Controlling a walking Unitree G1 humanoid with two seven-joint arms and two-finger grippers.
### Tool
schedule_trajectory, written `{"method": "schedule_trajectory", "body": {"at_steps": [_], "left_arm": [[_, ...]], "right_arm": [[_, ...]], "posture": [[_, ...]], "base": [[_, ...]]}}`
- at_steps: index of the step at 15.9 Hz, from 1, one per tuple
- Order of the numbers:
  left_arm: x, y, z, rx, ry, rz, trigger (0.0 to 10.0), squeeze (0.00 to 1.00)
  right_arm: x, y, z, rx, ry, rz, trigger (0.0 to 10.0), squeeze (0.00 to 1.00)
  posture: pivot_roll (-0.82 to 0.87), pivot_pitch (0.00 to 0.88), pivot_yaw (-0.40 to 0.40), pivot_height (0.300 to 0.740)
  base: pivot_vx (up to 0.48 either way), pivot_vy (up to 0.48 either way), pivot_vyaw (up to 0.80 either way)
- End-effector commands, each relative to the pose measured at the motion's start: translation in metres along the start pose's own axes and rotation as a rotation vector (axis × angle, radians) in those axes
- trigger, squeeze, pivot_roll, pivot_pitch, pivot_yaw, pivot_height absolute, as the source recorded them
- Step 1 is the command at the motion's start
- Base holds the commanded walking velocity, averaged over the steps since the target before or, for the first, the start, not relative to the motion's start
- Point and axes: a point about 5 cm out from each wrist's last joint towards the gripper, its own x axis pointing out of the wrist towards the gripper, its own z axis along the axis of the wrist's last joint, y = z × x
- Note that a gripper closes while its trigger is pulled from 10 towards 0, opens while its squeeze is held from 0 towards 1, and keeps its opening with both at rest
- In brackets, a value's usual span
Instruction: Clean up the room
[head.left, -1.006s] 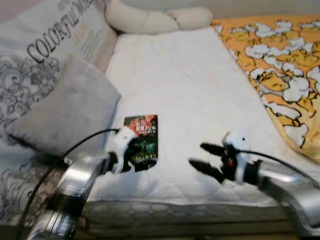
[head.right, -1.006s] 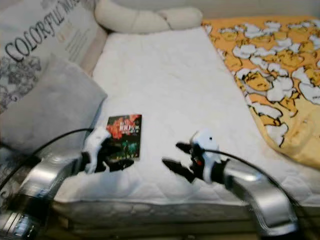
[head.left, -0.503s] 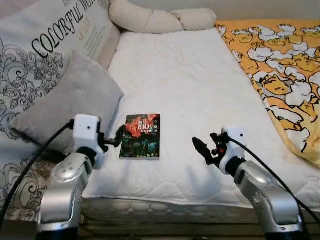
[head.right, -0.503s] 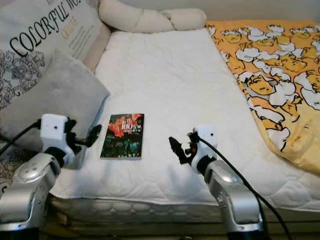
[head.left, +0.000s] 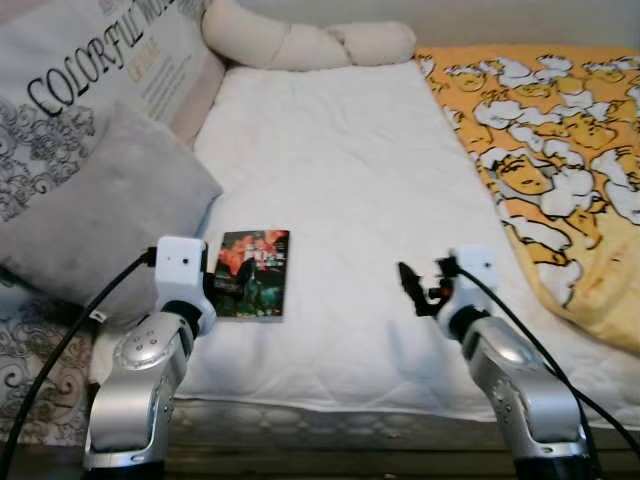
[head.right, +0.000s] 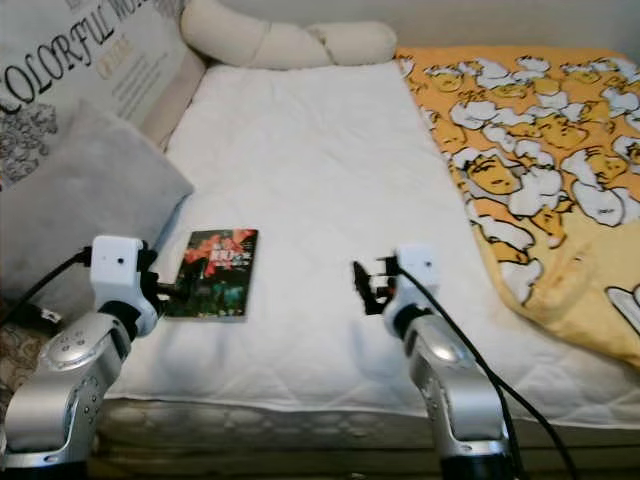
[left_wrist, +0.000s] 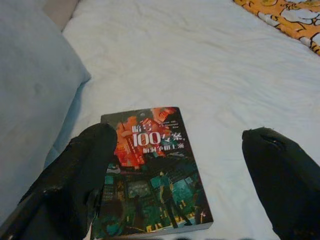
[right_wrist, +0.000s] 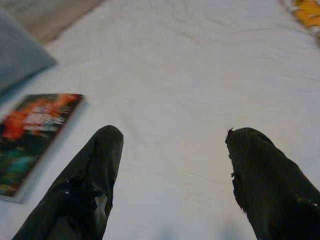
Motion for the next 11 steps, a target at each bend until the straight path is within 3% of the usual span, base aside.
{"method": "schedule_trajectory", "body": {"at_steps": [1,4,11], "left_arm": [[-0.002,0.004,0.001,0.022,0.001,0.018,10.0,0.89],[-0.002,0.004,-0.006,0.028,0.019,0.021,10.0,0.88],[0.001,0.001,-0.002,0.033,0.001,0.018,10.0,0.87]], "right_arm": [[0.003,0.001,-0.002,-0.015,0.022,-0.022,10.0,0.0],[0.006,-0.006,0.002,-0.01,0.016,-0.048,10.0,0.0],[0.008,-0.004,0.003,-0.012,-0.018,-0.02,10.0,0.0]], "posture": [[0.02,0.0,0.044,0.74],[-0.02,0.0,0.049,0.74],[0.04,0.0,0.02,0.74]], "base": [[0.0,-0.255,0.0],[0.0,-0.257,0.0],[0.0,-0.324,0.0]]}}
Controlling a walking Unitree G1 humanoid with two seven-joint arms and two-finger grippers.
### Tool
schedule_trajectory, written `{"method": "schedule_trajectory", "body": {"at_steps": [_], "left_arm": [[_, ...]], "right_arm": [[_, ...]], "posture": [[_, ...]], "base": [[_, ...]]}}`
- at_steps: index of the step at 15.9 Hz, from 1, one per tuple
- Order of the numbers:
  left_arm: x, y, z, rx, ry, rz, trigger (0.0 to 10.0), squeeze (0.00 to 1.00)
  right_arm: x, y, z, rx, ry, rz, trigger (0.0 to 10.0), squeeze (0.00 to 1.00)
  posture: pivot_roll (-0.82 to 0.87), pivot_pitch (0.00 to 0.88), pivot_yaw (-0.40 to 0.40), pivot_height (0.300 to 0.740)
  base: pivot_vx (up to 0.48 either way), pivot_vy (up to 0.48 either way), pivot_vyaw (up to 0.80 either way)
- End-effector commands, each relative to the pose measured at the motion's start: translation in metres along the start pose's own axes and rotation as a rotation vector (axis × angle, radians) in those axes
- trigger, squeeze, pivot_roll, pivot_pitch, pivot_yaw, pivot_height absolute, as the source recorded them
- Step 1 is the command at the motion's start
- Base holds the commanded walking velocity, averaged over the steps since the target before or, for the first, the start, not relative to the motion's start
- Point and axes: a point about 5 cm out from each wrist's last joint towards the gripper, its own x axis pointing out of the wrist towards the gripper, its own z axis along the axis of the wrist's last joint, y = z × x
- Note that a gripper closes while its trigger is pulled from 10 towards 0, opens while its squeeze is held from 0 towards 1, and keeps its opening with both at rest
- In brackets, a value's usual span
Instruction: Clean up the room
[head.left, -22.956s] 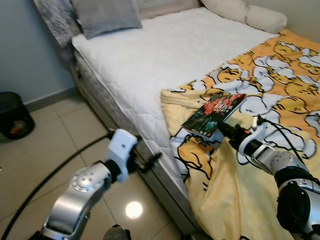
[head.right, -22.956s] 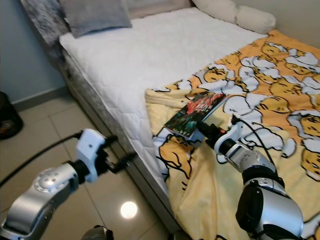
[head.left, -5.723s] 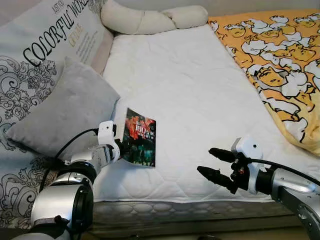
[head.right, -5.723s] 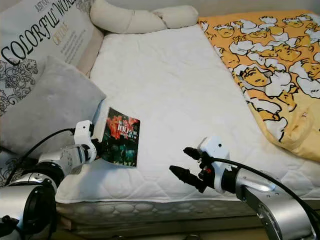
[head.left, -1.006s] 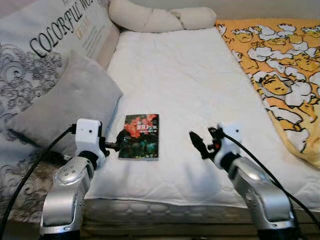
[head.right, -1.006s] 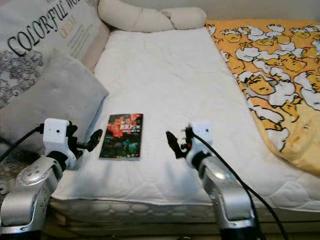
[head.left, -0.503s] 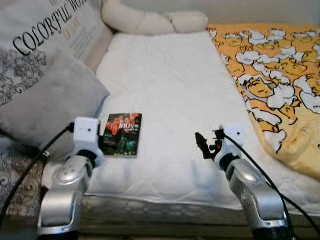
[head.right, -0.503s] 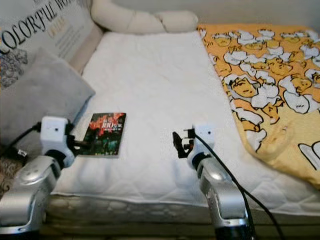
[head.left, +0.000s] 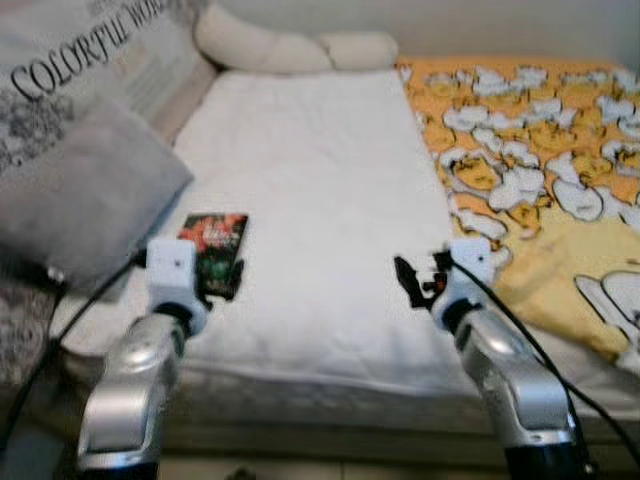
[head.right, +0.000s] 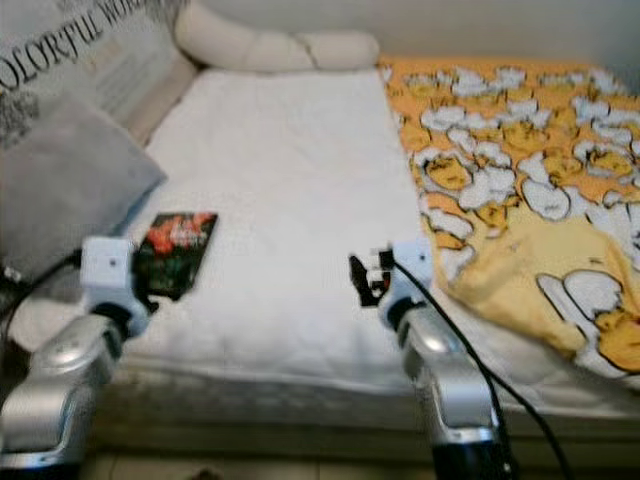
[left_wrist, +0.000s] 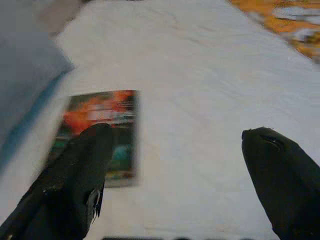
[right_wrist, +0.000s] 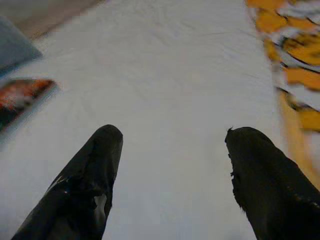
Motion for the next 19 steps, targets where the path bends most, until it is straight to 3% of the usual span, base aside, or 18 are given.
{"method": "schedule_trajectory", "body": {"at_steps": [1,6,19], "left_arm": [[0.0,0.003,0.006,0.015,-0.02,0.015,10.0,0.87],[0.003,0.003,0.003,0.027,-0.016,0.019,10.0,0.87],[0.005,-0.004,0.0,0.05,-0.003,0.005,10.0,0.87]], "right_arm": [[0.001,0.004,0.006,-0.009,-0.032,0.022,10.0,0.0],[0.004,0.003,0.01,-0.051,-0.049,0.048,10.0,0.0],[0.003,-0.005,0.001,-0.046,-0.021,0.032,10.0,0.0]], "posture": [[0.03,0.0,0.021,0.74],[0.03,0.0,0.01,0.74],[0.03,0.0,0.022,0.74]], "base": [[0.0,-0.439,0.0],[0.0,-0.437,0.0],[0.0,-0.437,0.04]]}}
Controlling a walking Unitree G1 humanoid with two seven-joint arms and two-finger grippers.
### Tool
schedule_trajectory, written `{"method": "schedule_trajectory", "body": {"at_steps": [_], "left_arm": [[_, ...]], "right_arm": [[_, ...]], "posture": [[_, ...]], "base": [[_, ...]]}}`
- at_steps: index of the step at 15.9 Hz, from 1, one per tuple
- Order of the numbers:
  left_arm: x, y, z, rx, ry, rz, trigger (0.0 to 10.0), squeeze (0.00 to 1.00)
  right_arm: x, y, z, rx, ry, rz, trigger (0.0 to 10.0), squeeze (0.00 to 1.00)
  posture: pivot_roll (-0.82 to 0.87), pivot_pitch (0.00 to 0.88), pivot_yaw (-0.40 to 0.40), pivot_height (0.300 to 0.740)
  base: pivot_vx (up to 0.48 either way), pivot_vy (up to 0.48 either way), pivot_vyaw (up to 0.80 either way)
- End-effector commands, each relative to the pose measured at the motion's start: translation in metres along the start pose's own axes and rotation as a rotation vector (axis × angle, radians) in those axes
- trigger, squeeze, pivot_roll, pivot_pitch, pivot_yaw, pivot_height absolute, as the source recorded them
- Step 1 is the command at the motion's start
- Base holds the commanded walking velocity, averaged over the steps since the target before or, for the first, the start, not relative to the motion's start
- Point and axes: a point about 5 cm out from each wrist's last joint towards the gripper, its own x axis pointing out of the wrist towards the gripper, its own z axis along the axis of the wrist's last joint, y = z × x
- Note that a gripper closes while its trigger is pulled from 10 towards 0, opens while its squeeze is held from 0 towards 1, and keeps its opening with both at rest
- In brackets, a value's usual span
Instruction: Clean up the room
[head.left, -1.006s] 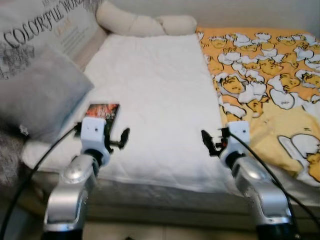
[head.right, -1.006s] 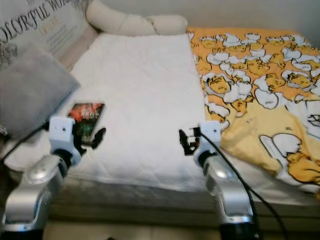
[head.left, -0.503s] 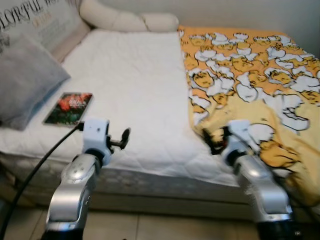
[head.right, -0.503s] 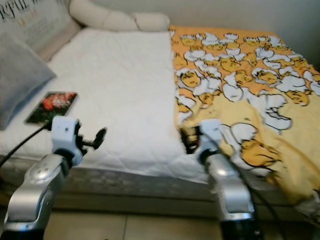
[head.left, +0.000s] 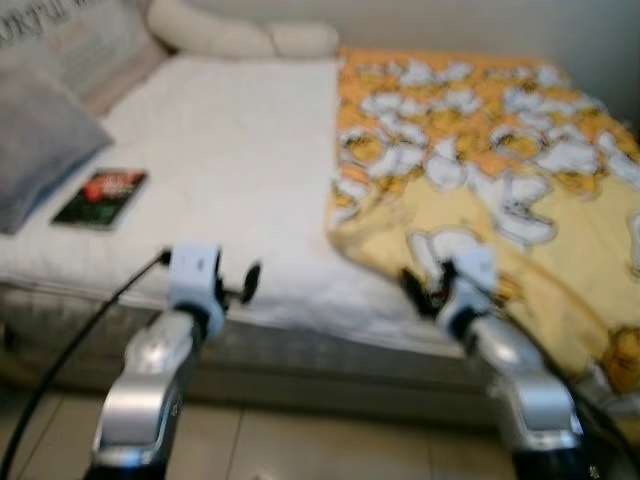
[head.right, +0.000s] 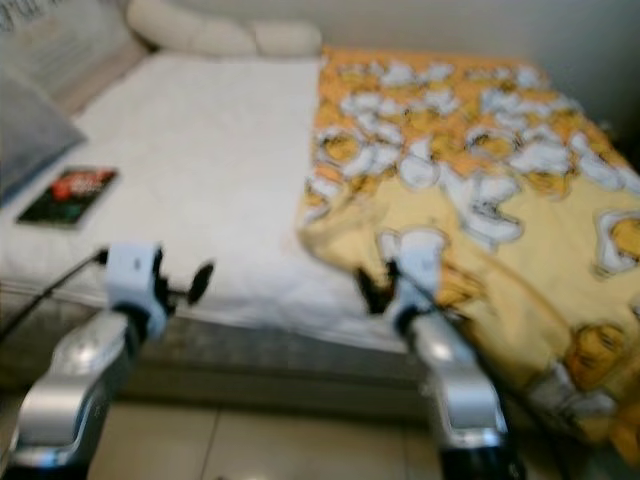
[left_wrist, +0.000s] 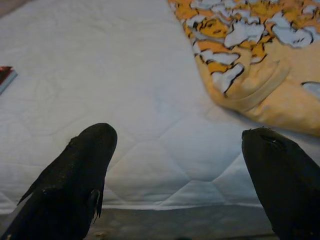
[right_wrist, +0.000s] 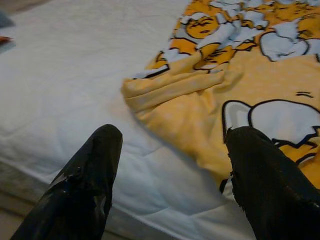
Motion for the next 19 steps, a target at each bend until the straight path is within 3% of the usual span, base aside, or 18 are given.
{"method": "schedule_trajectory", "body": {"at_steps": [1,19], "left_arm": [[0.0003,-0.0018,0.0019,0.004,-0.007,0.0,10.0,0.87],[0.0026,0.0005,0.0015,0.02,-0.007,0.008,10.0,0.87]], "right_arm": [[0.0003,-0.0059,0.0054,-0.023,-0.016,-0.015,10.0,0.0],[0.0033,-0.0065,0.0037,-0.038,-0.008,0.005,10.0,0.0]], "posture": [[0.03,0.0,0.024,0.74],[0.02,0.0,0.028,0.74]], "base": [[0.0,-0.439,0.47],[0.0,-0.436,0.78]]}}
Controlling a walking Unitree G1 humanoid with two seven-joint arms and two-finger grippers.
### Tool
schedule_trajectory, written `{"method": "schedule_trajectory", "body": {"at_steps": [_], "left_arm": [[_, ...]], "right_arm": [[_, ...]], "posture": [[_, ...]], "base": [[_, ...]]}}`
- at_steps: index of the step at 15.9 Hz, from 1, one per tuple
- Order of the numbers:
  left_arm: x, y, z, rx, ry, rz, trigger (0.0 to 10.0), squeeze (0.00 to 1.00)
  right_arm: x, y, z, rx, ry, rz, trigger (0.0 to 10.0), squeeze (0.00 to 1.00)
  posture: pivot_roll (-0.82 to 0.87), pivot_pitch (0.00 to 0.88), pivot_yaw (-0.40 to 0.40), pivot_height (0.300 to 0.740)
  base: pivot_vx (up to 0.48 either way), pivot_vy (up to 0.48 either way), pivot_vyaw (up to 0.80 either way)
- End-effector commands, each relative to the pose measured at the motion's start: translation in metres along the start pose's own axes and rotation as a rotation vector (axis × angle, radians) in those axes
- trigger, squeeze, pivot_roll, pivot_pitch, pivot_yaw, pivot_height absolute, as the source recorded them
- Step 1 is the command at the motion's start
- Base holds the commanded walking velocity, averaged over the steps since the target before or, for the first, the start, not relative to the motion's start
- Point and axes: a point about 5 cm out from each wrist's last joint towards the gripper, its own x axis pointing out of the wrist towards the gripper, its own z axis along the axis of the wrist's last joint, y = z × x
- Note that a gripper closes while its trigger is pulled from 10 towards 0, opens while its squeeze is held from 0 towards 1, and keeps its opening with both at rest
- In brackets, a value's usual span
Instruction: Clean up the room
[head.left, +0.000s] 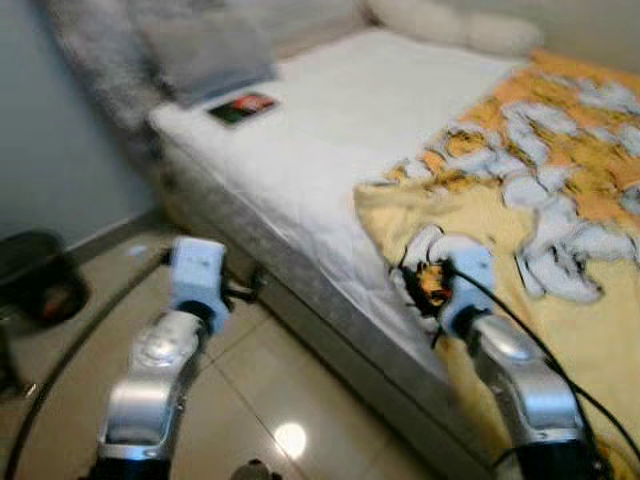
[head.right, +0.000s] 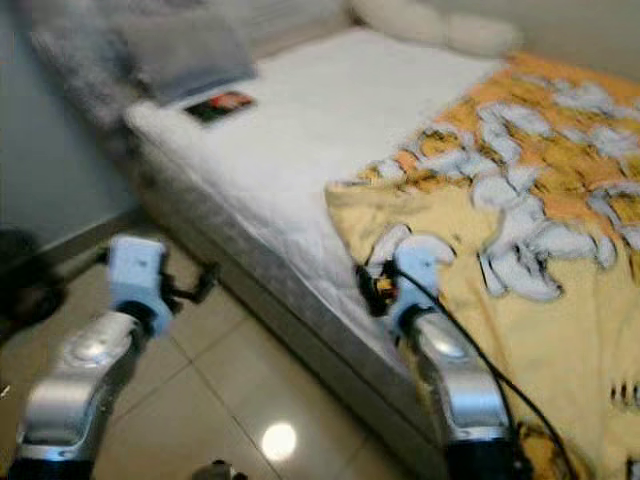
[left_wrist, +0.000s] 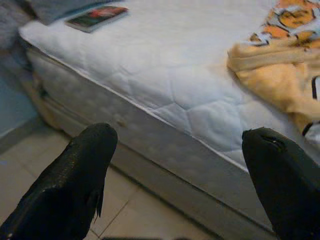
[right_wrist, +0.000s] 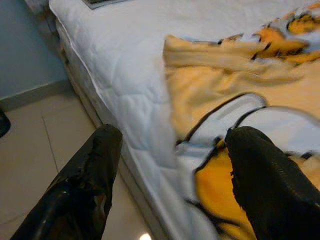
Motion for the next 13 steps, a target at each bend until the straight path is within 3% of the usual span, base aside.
{"method": "schedule_trajectory", "body": {"at_steps": [1,4,10,12,13], "left_arm": [[-0.001,0.008,0.002,0.014,-0.006,0.03,10.0,0.87],[-0.001,0.01,0.001,0.016,-0.002,0.031,10.0,0.87],[-0.002,0.011,0.0,0.027,0.008,0.026,10.0,0.87],[-0.002,0.009,-0.002,-0.009,0.02,0.014,10.0,0.83],[-0.002,0.007,-0.003,0.026,0.026,-0.012,10.0,0.8]], "right_arm": [[0.002,0.005,0.004,-0.006,-0.019,0.018,10.0,0.0],[0.002,0.006,0.001,-0.014,-0.011,0.016,10.0,0.0],[0.001,0.003,-0.007,0.015,0.022,-0.012,10.0,0.0],[0.001,0.001,-0.01,0.015,0.047,-0.032,10.0,0.0],[0.001,-0.001,-0.012,0.018,0.056,-0.043,10.0,0.0]], "posture": [[0.02,0.0,0.028,0.74],[0.02,0.0,0.031,0.74],[0.02,0.0,0.031,0.74],[0.02,0.0,0.031,0.74],[0.02,0.0,0.03,0.74]], "base": [[0.0,-0.435,0.8],[0.0,-0.435,0.8],[0.0,-0.437,0.0],[0.0,0.0,0.0],[0.0,0.0,0.0]]}}
